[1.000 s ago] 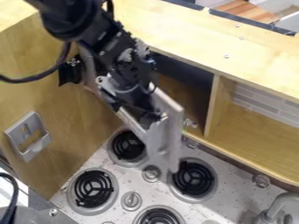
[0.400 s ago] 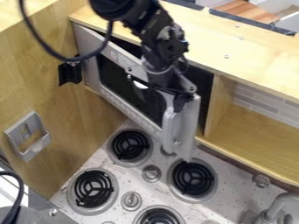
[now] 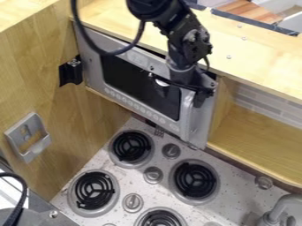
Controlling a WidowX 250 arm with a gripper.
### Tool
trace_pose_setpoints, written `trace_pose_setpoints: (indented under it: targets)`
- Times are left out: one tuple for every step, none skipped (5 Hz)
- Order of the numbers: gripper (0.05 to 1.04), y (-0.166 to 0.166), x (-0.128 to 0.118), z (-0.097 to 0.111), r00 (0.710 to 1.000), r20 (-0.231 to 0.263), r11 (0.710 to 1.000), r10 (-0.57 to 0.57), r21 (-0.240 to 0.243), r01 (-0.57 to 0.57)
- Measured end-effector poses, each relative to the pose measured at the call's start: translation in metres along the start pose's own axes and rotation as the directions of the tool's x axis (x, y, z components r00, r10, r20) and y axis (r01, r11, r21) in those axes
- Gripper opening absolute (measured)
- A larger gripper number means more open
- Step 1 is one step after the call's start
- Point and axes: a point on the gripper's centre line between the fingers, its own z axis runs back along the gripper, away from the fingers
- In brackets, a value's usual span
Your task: Close microwave
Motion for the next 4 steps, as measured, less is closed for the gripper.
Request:
trace_pose_setpoints:
  targets:
    - [1.0, -0.005, 0.006, -0.005, 1.0, -0.005, 1.0, 0.026, -0.007, -0.026]
    - [1.0, -0.011, 0.018, -0.003, 0.999, 0.008, 0.998, 0.053, -0.035, -0.053]
    - [1.0, -0.011, 0.021, -0.001, 0.995, -0.007, 0.994, 0.097, -0.048, -0.098]
    - [1.0, -0.012, 0.023, 0.0, 0.994, -0.012, 0.992, 0.11, -0.059, -0.11]
